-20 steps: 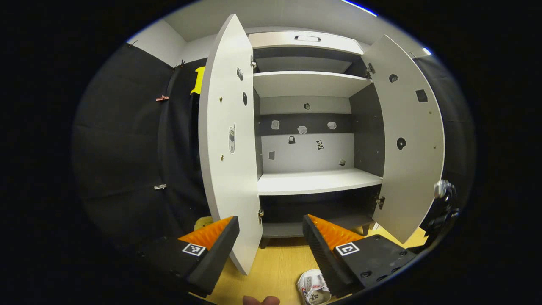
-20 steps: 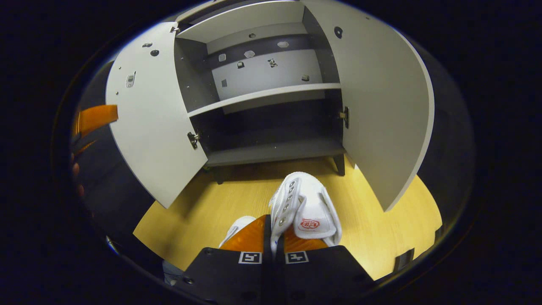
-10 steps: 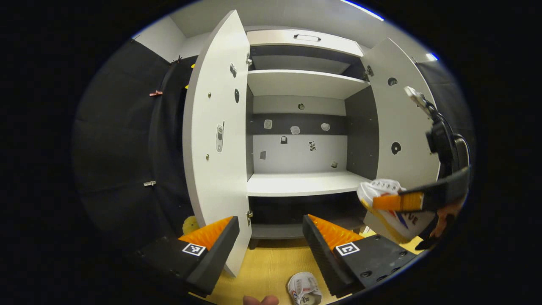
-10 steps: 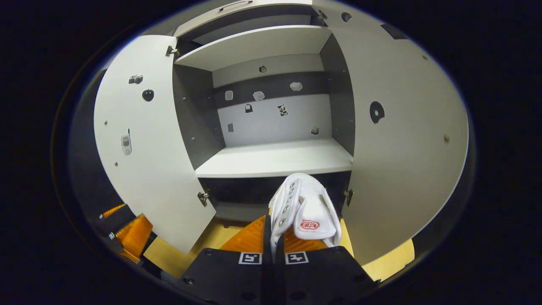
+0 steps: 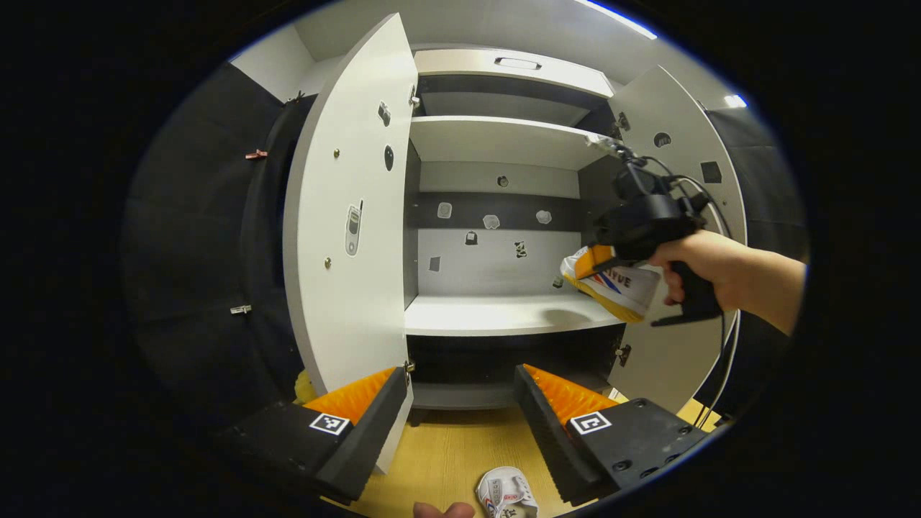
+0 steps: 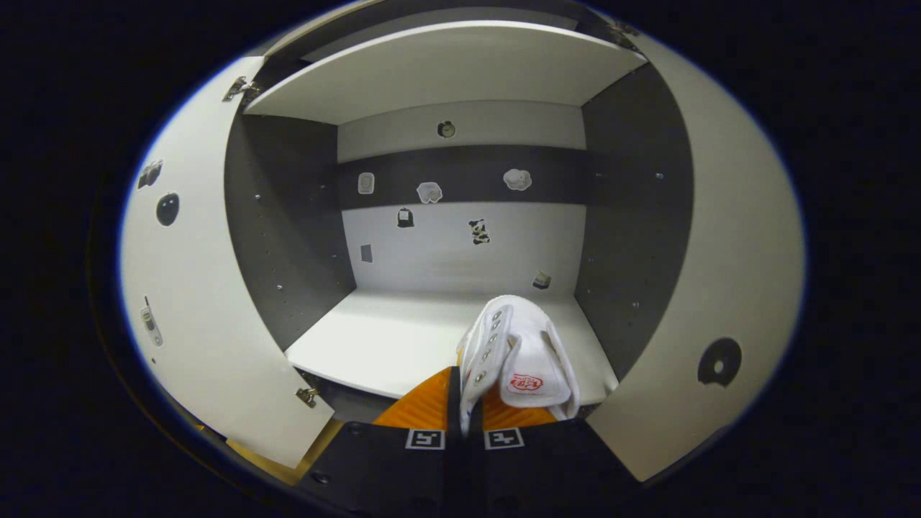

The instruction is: Grab one shoe with the right hand and put it into the shoe cabinet, grab the other shoe with the left hand and put it into the shoe cabinet; then close the right door with the right hand and the left door with the left hand.

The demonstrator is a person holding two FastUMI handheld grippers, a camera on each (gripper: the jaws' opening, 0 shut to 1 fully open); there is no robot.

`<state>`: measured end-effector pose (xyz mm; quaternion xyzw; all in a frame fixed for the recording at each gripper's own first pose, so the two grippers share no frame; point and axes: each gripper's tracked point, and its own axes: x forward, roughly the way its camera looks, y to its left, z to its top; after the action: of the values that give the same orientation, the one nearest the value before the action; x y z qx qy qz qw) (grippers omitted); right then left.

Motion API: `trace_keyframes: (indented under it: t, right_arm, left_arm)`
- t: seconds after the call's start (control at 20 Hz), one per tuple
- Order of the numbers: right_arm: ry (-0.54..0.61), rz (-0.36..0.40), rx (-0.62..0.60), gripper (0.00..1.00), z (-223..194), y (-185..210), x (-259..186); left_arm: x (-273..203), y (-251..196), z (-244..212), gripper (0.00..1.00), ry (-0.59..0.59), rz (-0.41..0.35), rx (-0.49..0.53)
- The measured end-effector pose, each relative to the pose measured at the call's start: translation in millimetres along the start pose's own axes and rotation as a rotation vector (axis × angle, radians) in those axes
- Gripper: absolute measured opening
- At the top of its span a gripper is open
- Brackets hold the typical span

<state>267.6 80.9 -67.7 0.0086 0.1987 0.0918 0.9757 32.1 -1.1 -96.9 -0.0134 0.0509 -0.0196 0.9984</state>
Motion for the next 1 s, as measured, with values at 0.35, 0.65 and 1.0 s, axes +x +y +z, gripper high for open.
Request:
trace_keyframes:
  t: [0.35, 0.65, 1.0]
  right_arm:
    - [0.098, -0.044, -0.137, 0.05, -3, -14, 103]
    - [0.177, -0.104, -0.251, 0.05, -14, -31, 162]
    - [0.210, -0.149, -0.265, 0.06, -23, -36, 184]
  left_arm:
    - [7, 7, -6, 0.95, 0.011, 0.006, -0.007]
    - [12, 12, -16, 0.95, 0.036, 0.011, -0.031]
    - [15, 17, -21, 0.95, 0.048, 0.020, -0.039]
